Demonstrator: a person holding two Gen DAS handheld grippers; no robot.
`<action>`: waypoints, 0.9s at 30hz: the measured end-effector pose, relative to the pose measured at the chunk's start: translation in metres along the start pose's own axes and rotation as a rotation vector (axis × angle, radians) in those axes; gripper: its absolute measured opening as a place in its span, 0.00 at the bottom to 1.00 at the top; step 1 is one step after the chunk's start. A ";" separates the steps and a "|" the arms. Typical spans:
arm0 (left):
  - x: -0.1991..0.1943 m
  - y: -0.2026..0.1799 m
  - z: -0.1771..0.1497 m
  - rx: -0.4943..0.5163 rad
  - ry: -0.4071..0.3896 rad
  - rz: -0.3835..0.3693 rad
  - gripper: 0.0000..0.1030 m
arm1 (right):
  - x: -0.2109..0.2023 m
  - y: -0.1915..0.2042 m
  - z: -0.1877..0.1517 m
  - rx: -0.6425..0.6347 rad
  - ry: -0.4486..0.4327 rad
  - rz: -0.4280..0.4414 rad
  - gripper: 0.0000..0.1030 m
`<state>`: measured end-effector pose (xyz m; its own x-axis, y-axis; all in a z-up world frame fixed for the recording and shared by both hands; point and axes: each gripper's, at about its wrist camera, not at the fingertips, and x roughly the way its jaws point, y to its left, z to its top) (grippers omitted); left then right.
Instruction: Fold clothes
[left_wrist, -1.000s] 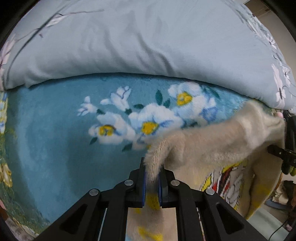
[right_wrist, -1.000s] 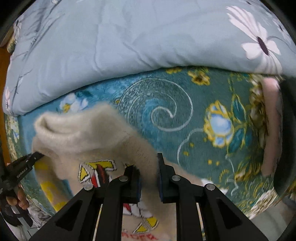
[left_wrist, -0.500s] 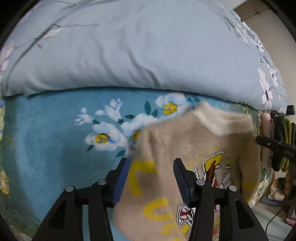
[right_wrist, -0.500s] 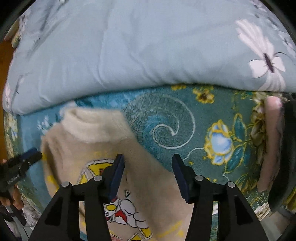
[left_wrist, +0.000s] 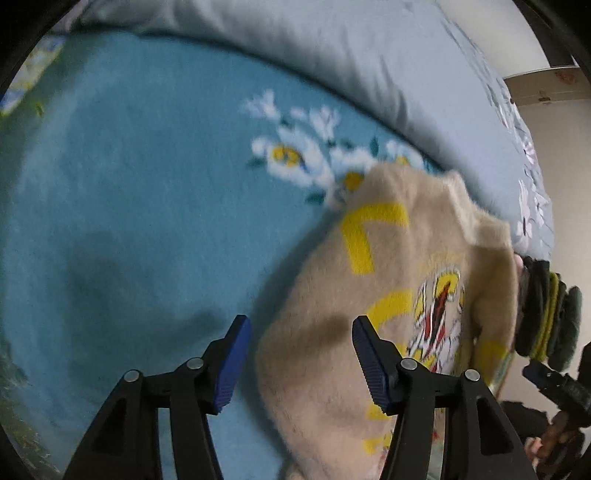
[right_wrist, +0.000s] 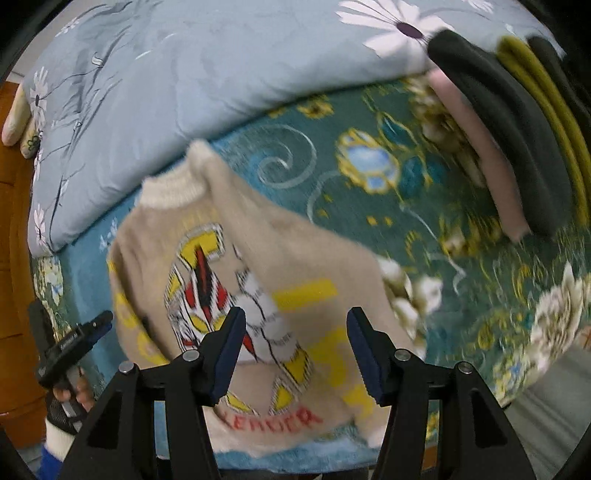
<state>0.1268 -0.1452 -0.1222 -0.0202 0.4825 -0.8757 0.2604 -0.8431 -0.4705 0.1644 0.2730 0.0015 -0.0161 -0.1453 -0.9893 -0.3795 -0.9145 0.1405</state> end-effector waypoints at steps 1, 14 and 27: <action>-0.001 0.003 -0.005 -0.016 0.003 -0.001 0.59 | 0.000 -0.003 -0.004 0.011 0.003 -0.002 0.57; 0.005 -0.113 -0.071 0.338 -0.129 0.384 0.66 | 0.008 0.005 -0.024 0.055 0.032 0.041 0.57; 0.042 -0.127 -0.074 0.440 -0.116 0.733 0.50 | 0.003 0.010 -0.032 0.039 0.030 0.042 0.57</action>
<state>0.1640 -0.0006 -0.0909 -0.0979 -0.2269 -0.9690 -0.1504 -0.9591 0.2398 0.1903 0.2512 0.0012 -0.0051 -0.1946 -0.9809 -0.4146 -0.8922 0.1792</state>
